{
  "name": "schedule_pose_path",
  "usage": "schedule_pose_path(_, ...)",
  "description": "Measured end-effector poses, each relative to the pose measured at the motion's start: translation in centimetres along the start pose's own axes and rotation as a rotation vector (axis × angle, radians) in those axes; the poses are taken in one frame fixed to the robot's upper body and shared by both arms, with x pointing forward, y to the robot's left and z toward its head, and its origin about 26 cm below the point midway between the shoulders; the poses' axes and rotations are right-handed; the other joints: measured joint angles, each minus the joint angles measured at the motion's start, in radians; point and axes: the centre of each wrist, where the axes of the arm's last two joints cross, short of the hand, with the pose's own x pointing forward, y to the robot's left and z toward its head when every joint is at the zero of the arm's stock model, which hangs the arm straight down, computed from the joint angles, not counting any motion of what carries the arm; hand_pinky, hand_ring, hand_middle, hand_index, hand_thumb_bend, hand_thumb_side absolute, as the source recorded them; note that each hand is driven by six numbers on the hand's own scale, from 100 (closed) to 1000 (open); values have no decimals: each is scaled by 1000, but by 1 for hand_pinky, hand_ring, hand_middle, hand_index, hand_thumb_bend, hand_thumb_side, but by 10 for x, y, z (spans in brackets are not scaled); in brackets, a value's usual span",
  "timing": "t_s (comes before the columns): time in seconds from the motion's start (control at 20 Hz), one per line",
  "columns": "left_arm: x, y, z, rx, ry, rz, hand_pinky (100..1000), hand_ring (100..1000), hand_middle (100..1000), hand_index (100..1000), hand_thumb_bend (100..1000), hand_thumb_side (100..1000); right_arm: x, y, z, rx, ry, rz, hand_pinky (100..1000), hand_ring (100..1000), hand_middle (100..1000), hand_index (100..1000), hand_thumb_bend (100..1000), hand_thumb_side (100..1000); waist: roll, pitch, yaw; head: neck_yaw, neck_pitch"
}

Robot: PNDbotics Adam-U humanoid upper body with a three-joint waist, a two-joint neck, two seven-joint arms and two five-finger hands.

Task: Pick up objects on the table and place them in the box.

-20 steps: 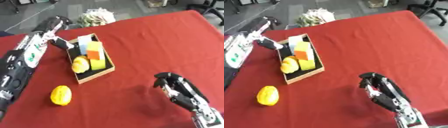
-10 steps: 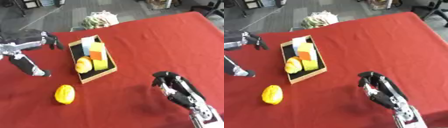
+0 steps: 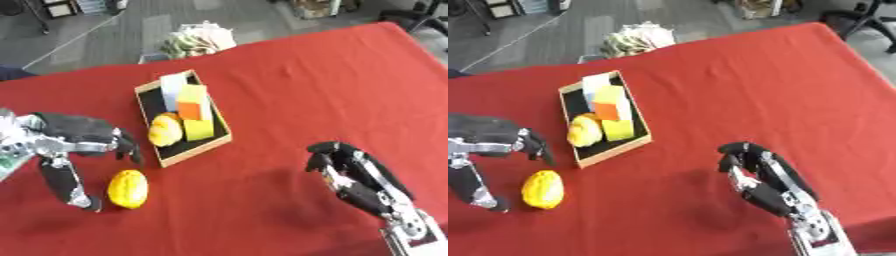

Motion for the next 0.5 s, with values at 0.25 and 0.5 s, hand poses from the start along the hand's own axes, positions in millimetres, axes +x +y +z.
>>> schedule_pose_path(0.25,-4,-7,-12,-34,15,-5,825,718,742,844,558,100,0,0,0,0,0,0,731,587,544,733,100,395,0,0,0,-1,3)
schedule_pose_path(0.5,-3,-10,-18,16,26,-44,718,569,575,709,481,100,0,0,0,0,0,0,731,587,544,733,100,394,0,0,0,-2,7)
